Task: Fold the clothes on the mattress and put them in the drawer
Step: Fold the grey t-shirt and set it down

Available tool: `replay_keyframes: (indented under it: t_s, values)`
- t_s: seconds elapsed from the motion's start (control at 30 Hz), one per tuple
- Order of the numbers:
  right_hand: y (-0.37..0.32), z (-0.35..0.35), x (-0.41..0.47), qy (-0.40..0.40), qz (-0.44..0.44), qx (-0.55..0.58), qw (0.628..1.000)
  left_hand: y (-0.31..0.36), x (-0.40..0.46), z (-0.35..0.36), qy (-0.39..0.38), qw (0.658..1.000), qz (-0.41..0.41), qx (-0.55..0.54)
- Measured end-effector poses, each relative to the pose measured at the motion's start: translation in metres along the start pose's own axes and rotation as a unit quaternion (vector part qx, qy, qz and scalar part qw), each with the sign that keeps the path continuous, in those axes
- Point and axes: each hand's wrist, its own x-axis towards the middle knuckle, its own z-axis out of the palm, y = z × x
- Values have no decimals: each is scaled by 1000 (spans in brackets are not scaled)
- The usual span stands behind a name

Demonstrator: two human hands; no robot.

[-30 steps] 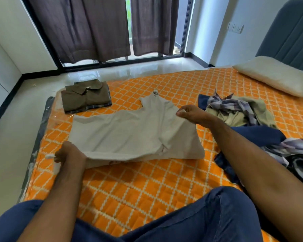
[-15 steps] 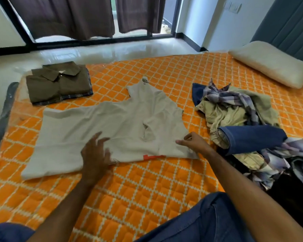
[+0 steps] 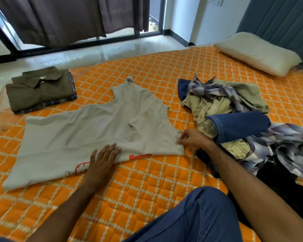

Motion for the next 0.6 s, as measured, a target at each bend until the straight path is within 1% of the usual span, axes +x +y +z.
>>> replay_keyframes:
  t_s: [0.07, 0.13, 0.2, 0.3, 0.4, 0.5, 0.53, 0.6]
  values:
    - [6, 18, -6, -29, 19, 3, 999, 8, 2, 1, 5, 1000, 11, 11]
    - [14, 31, -7, -15, 31, 64, 997, 11, 4, 0, 12, 999, 35, 29]
    - [18, 38, -8, -5, 24, 102, 994, 14, 8, -2, 2, 998, 43, 39]
    - [17, 34, -9, -14, 0, 96, 995, 14, 11, -6, -27, 999, 30, 29]
    - [19, 10, -6, 44, 9, 83, 996, 17, 11, -6, -46, 999, 16, 1]
    - [20, -9, -6, 100, 32, 40, 994, 18, 12, -7, -62, 998, 2, -17]
    - [20, -10, -4, 99, 30, 47, 994, 18, 12, -6, -70, 997, -1, -19]
    - [23, -5, -5, 58, 25, 121, 991, 15, 13, -4, -89, 996, -7, -23]
